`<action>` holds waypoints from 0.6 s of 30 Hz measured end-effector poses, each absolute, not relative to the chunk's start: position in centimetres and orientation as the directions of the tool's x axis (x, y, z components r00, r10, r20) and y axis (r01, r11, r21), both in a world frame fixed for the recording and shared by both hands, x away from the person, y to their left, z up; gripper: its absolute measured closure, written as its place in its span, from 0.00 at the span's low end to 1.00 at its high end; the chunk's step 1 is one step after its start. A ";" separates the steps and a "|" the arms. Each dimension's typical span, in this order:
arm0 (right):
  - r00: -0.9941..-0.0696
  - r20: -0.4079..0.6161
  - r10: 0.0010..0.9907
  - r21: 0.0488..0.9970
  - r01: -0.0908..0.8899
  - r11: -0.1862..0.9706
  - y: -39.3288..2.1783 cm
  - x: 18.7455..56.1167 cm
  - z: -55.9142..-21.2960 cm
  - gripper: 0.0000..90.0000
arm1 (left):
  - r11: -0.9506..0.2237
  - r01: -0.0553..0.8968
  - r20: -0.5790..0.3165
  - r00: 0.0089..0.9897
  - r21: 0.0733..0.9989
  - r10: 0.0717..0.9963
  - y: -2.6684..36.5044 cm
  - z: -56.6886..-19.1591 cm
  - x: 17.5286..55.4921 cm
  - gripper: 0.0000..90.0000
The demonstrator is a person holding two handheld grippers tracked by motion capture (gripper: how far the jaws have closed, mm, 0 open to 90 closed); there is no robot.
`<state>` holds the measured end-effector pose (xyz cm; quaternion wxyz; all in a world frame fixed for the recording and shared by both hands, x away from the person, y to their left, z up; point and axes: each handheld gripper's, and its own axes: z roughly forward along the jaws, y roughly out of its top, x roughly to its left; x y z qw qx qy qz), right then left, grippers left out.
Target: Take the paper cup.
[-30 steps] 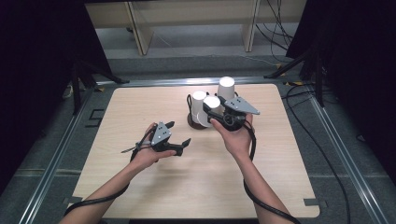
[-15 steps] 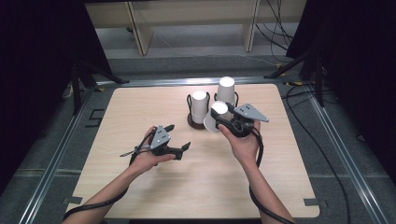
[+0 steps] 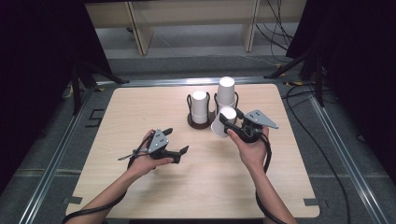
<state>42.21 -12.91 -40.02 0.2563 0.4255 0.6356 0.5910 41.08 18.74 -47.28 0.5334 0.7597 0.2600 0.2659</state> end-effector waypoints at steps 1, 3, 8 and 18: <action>-0.502 0.184 0.845 0.968 0.244 -0.065 -13.1 42.1 -40.1 0.41 | -0.294 0.113 0.125 0.723 0.949 0.680 18.8 -47.3 41.1 0.07; -0.500 0.200 0.843 0.964 0.254 -0.077 -13.3 42.0 -40.2 0.41 | -0.288 0.109 0.124 0.721 0.951 0.682 18.8 -47.3 41.2 0.07; -0.488 0.197 0.850 0.964 0.252 -0.079 -14.1 41.6 -40.4 0.41 | -0.295 0.113 0.125 0.723 0.949 0.680 18.8 -47.3 41.0 0.07; -0.467 0.196 0.862 0.964 0.252 -0.083 -14.8 40.9 -40.4 0.41 | -0.287 0.103 0.126 0.725 0.952 0.677 18.6 -47.0 40.7 0.07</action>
